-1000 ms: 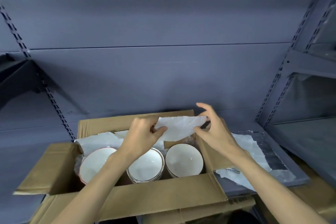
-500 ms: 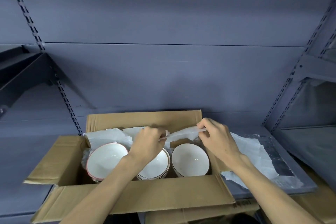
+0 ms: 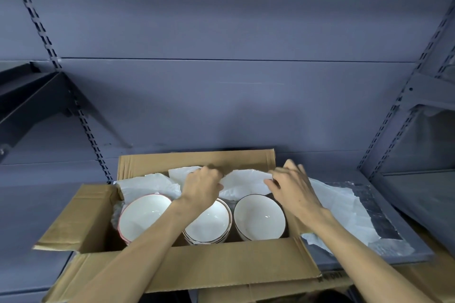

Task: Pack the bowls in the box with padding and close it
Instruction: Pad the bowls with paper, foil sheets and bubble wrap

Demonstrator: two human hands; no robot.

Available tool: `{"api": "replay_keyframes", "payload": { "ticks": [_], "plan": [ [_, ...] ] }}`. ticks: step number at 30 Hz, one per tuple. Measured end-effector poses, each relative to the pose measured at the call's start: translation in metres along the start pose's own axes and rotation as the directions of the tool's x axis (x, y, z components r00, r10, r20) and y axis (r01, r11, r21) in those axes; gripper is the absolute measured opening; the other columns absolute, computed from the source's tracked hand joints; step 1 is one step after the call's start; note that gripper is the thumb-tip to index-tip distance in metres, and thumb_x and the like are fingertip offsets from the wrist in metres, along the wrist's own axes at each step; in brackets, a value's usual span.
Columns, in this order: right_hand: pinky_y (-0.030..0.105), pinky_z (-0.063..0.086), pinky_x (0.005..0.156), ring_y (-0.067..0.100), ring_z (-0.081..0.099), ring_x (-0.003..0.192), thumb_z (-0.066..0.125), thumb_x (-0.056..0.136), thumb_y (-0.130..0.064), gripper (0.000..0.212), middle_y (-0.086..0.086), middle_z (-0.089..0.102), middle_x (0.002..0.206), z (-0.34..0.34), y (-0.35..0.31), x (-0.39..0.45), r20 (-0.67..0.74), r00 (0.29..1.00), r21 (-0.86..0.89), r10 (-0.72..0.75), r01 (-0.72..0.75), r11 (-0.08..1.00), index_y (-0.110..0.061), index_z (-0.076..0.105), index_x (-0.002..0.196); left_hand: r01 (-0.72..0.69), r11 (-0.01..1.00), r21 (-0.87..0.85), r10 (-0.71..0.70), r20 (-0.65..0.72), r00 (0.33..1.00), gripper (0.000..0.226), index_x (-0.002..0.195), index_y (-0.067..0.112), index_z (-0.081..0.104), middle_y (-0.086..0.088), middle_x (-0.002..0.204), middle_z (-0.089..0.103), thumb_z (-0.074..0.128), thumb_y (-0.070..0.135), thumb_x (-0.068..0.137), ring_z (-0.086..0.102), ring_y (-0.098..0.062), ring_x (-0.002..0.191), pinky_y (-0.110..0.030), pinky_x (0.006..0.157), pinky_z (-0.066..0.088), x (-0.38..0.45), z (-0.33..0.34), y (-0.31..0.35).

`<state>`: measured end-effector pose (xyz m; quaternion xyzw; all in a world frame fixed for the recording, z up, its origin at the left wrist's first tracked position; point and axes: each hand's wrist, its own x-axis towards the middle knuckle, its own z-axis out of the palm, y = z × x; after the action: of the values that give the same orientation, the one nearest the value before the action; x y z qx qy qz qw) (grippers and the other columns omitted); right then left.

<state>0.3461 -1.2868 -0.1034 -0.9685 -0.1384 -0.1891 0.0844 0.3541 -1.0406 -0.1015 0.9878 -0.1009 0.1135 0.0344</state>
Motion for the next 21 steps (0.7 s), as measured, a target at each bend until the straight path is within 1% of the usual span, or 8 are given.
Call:
{"api": "replay_keyframes", "payload": {
  "ticks": [2,3,6,8,11,14,17,21],
  "plan": [
    [0.040,0.039,0.068,0.024,0.047,0.078,0.071,0.092,-0.021,0.027,-0.009,0.061,0.065,-0.003,0.000,-0.001,-0.080,0.996,-0.036,-0.029,0.027,0.999,-0.018,0.062,0.067,-0.003,0.999,-0.040,0.002,-0.016,1.000,0.029,0.121,0.025,0.069,-0.008,0.109,0.072,0.066,0.032,0.093,0.066,-0.034,0.101,-0.036,0.080,0.048,0.001,0.003,-0.002],
    [0.039,0.037,0.068,0.024,0.048,0.078,0.072,0.092,-0.021,0.026,-0.008,0.063,0.065,-0.003,0.001,0.000,-0.071,0.997,-0.058,-0.022,0.018,0.998,-0.016,0.065,0.068,-0.002,0.999,-0.050,0.001,-0.023,1.000,0.029,0.119,0.025,0.069,-0.007,0.108,0.072,0.066,0.034,0.092,0.066,-0.034,0.101,-0.036,0.080,0.049,0.001,0.005,-0.002],
    [0.037,0.033,0.073,0.023,0.046,0.084,0.067,0.096,-0.028,0.029,-0.006,0.065,0.071,0.002,0.005,0.001,0.034,0.999,-0.108,0.036,-0.033,0.994,-0.015,0.066,0.070,0.012,0.998,-0.057,-0.016,-0.065,0.998,0.025,0.111,0.024,0.070,-0.003,0.097,0.074,0.065,0.038,0.091,0.067,-0.032,0.094,-0.034,0.074,0.048,-0.001,0.005,-0.002],
    [0.037,0.036,0.077,0.023,0.044,0.090,0.064,0.096,-0.030,0.029,-0.003,0.059,0.084,0.004,0.006,0.003,0.061,0.990,-0.060,0.126,-0.122,0.991,-0.014,0.067,0.073,0.011,0.999,-0.037,-0.015,-0.105,0.994,0.022,0.108,0.023,0.069,-0.001,0.090,0.074,0.062,0.037,0.092,0.067,-0.032,0.087,-0.033,0.068,0.045,-0.001,0.004,-0.003],
    [0.037,0.039,0.082,0.025,0.043,0.097,0.064,0.093,-0.031,0.025,0.000,0.041,0.098,0.002,0.002,0.008,0.098,0.977,-0.032,0.191,-0.189,0.981,-0.013,0.069,0.077,0.003,0.998,0.068,0.006,-0.120,0.993,0.022,0.112,0.028,0.068,-0.002,0.096,0.074,0.059,0.038,0.094,0.069,-0.032,0.088,-0.032,0.065,0.042,0.000,0.001,-0.006],
    [0.037,0.039,0.088,0.027,0.044,0.106,0.065,0.092,-0.032,0.018,0.001,0.040,0.106,0.002,-0.002,0.010,0.216,0.952,-0.123,0.217,-0.194,0.973,-0.017,0.072,0.087,0.003,0.990,0.140,0.005,-0.053,0.999,0.024,0.108,0.026,0.068,-0.003,0.102,0.073,0.061,0.043,0.094,0.071,-0.030,0.095,-0.031,0.067,0.042,0.002,0.001,-0.003],
    [0.037,0.039,0.092,0.029,0.044,0.112,0.065,0.090,-0.032,0.015,0.001,0.039,0.109,0.002,-0.002,0.009,0.296,0.911,-0.155,0.288,-0.252,0.955,-0.018,0.067,0.088,0.020,0.997,0.070,-0.015,-0.070,0.997,0.028,0.098,0.027,0.068,0.000,0.092,0.073,0.063,0.053,0.090,0.071,-0.028,0.090,-0.030,0.067,0.042,0.001,0.003,0.000],
    [0.038,0.039,0.088,0.028,0.043,0.106,0.062,0.084,-0.029,0.027,0.000,0.036,0.101,-0.001,-0.002,0.007,0.280,0.911,-0.048,0.302,-0.300,0.953,-0.021,0.043,0.066,0.020,1.000,0.000,-0.019,-0.155,0.988,0.024,0.090,0.026,0.068,0.000,0.077,0.072,0.062,0.049,0.091,0.069,-0.030,0.077,-0.029,0.061,0.040,0.001,0.005,0.001]
  ]
}}
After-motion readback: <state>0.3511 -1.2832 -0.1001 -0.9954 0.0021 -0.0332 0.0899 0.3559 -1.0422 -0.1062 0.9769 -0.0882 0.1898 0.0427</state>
